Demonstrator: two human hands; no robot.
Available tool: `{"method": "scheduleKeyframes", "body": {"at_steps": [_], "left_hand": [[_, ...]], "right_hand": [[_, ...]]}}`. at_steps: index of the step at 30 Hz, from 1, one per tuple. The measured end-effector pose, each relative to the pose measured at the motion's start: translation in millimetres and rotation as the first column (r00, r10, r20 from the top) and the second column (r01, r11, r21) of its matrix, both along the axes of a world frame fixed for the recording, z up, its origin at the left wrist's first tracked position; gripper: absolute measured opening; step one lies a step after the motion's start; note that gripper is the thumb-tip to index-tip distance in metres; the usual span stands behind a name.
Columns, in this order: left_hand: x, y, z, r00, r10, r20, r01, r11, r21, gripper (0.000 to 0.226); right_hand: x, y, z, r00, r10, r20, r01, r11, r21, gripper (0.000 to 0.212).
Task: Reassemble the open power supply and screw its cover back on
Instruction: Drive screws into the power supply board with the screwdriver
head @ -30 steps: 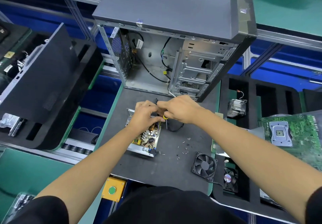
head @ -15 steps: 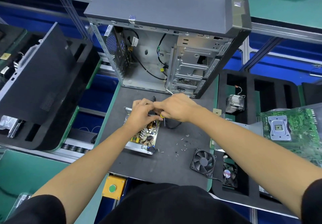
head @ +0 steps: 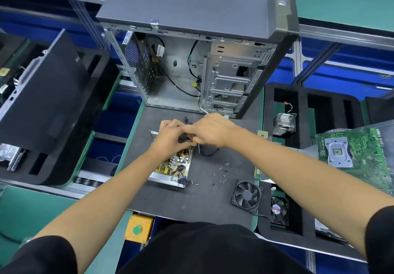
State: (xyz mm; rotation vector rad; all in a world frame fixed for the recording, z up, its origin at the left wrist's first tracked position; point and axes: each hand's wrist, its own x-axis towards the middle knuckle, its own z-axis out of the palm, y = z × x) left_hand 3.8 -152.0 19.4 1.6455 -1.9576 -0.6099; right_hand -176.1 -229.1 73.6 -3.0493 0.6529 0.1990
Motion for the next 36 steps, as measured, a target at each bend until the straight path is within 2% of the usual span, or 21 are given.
{"method": "scheduleKeyframes", "body": {"at_steps": [5, 10, 12, 19, 22, 26, 32, 36], "left_hand": [[-1, 1, -1, 0.999, 0.009, 0.031, -0.010, 1.000, 0.004, 0.039], [0, -3, -1, 0.998, -0.012, 0.068, 0.009, 0.999, 0.041, 0.033], [0, -4, -2, 0.996, -0.013, 0.084, 0.009, 0.999, 0.052, 0.032], [-5, -8, -2, 0.991, -0.001, 0.133, -0.001, 1.000, 0.018, 0.041], [-5, -9, -1, 0.990, -0.019, 0.140, 0.012, 0.999, 0.048, 0.038], [-5, -9, 3, 0.992, -0.014, 0.128, 0.003, 0.997, 0.083, 0.037], [-5, -6, 6, 0.998, 0.002, 0.068, -0.010, 0.993, 0.118, 0.047], [-5, -5, 5, 0.998, 0.021, 0.061, -0.030, 0.988, 0.153, 0.052]], "right_hand": [[2, 1, 3, 0.999, -0.033, -0.024, 0.034, 0.999, 0.032, 0.018], [1, 3, 4, 0.990, -0.139, -0.012, 0.138, 0.975, 0.172, 0.019], [0, 4, 6, 0.985, -0.173, -0.005, 0.170, 0.959, 0.227, 0.027], [0, 6, 10, 0.978, -0.210, 0.001, 0.200, 0.934, 0.298, 0.030], [-2, 4, 10, 0.991, -0.135, -0.011, 0.134, 0.961, 0.243, 0.020], [3, 2, 18, 0.998, -0.001, -0.065, 0.005, 0.998, 0.061, 0.033], [10, -2, 23, 0.988, 0.050, -0.144, -0.035, 0.994, 0.105, 0.037], [12, -1, 23, 0.986, 0.083, -0.142, -0.081, 0.997, 0.020, 0.038]]}}
